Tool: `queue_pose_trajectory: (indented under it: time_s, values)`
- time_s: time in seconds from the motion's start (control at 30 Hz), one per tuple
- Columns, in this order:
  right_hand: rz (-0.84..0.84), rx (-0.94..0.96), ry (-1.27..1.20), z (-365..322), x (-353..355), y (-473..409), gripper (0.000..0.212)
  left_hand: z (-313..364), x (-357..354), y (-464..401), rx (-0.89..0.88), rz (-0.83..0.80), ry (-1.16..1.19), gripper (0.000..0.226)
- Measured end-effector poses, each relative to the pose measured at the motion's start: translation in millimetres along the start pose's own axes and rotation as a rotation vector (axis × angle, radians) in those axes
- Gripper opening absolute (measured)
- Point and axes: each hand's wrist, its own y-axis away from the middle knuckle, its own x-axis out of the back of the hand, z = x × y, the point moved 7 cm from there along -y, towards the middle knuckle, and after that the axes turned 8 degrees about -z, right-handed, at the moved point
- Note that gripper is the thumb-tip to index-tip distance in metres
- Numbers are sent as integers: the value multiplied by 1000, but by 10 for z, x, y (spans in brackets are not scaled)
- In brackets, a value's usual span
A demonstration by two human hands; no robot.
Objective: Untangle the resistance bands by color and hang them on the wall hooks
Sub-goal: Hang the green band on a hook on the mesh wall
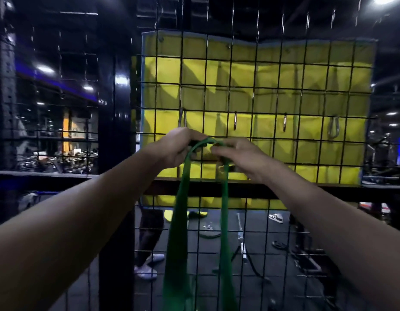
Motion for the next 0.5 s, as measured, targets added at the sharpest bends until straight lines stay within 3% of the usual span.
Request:
queue_pose_trajectory:
  time_s: [0.2, 0.3, 0.4, 0.5]
  values:
    - [119, 56, -94, -156, 25, -231, 28, -206, -21, 175, -39, -160, 148, 30]
    - [191, 34, -248, -186, 99, -322, 18, -539, -78, 273, -3, -218, 56, 38]
    - [213, 20, -293, -198, 155, -418, 21, -647, 131, 266, -24, -45, 55, 54]
    - [114, -4, -161, -165, 80, -521, 30, -386, 450, 183, -159, 137, -7, 39]
